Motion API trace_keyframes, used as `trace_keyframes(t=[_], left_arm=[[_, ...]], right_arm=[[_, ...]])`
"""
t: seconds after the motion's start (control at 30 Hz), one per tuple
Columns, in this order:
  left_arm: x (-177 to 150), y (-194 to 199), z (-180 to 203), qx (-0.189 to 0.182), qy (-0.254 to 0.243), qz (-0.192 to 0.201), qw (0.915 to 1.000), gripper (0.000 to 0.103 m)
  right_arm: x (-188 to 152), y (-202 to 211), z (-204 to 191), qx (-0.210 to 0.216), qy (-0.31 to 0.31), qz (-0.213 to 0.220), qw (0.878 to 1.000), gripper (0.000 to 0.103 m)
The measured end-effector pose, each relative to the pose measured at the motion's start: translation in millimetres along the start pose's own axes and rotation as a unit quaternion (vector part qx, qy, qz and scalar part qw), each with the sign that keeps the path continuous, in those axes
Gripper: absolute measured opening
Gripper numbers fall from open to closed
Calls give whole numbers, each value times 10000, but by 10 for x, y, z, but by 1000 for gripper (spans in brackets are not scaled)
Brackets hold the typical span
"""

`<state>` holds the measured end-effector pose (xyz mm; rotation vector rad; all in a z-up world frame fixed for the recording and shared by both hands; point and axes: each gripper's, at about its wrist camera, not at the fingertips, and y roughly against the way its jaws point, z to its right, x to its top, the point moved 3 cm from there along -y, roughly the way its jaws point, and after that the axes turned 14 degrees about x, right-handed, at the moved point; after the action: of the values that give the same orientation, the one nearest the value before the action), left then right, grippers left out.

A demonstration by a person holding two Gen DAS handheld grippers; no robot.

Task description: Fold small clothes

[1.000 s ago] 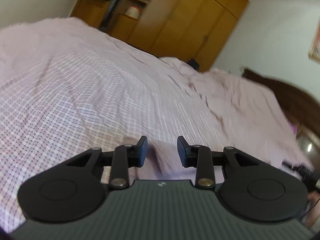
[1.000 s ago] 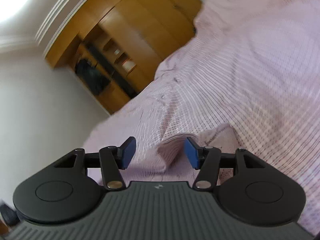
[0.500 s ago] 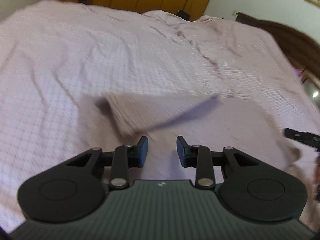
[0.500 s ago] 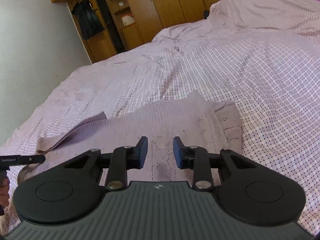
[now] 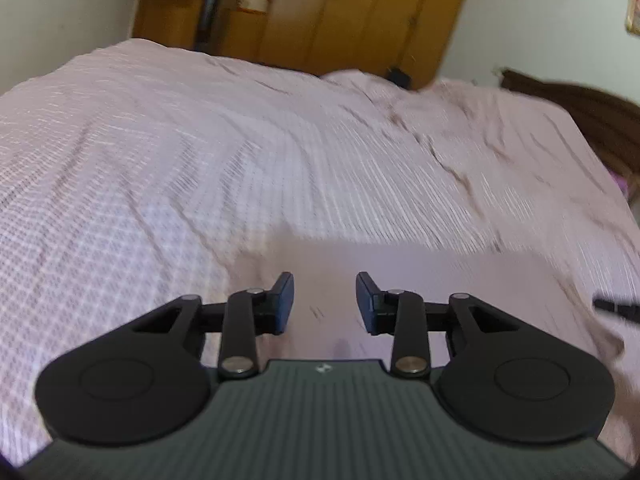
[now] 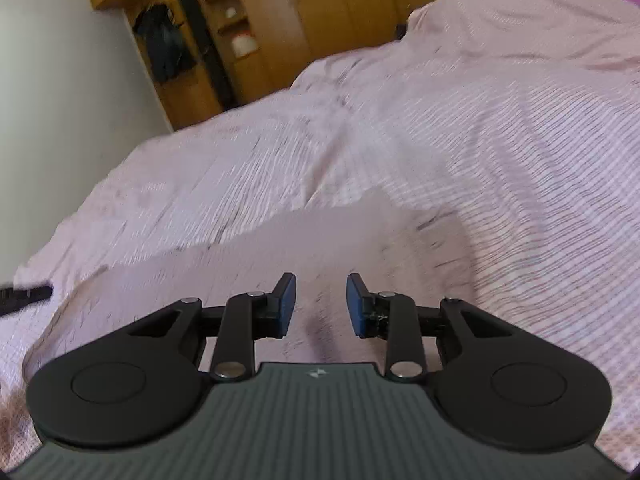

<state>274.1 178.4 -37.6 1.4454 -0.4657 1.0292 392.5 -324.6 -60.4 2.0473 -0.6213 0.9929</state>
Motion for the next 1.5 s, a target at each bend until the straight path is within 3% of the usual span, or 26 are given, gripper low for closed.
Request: trace_keyframes(t=[0.03, 0.2, 0.3, 0.43, 0.47, 0.57, 0.73, 0.93, 1.07, 1.13, 1.2, 1.23, 1.5], left_arm=[[-50, 71, 49, -53, -121, -17, 9999, 39], [-175, 321, 218, -62, -314, 4, 9995, 63], [-243, 365, 229, 30, -104, -112, 9999, 67], [-336, 358, 125, 154, -18, -317, 9994, 67], [-327, 333, 104, 206, -18, -331, 9992, 67], [-297, 255, 15, 321, 157, -360, 9987, 67], [-293, 170, -53, 328, 333, -478, 9978, 67], [-280, 75, -53, 373, 333, -533, 9973, 67], [-285, 51, -99, 451, 376, -494, 9970, 67], [-295, 19, -129, 464, 424, -554, 9965, 67], [-285, 12, -149, 471, 464, -529, 9964, 67], [-278, 8, -156, 475, 485, -513, 9964, 67], [-250, 65, -108, 456, 372, -397, 9975, 67]], right_arm=[[17, 71, 33, -55, -32, 109, 9999, 35], [6, 313, 388, -327, -433, 329, 9980, 35], [-78, 372, 645, -372, -785, 310, 9957, 36], [-139, 417, 788, -203, -785, 312, 9962, 37], [-163, 407, 844, -92, -891, 297, 9955, 38], [-289, 292, 1089, 509, -1617, 118, 9855, 67], [-315, 137, 1264, 1292, -2180, 162, 9672, 69], [-205, -202, 1273, 1551, -2274, 101, 9613, 67], [-115, -420, 1383, 1769, -2384, 9, 9549, 59], [-78, -489, 1461, 1808, -2531, 46, 9504, 49], [-86, -520, 1522, 1791, -2661, 115, 9471, 30], [-89, -522, 1539, 1795, -2675, 126, 9466, 26], [11, -449, 1441, 1591, -2538, 294, 9536, 20]])
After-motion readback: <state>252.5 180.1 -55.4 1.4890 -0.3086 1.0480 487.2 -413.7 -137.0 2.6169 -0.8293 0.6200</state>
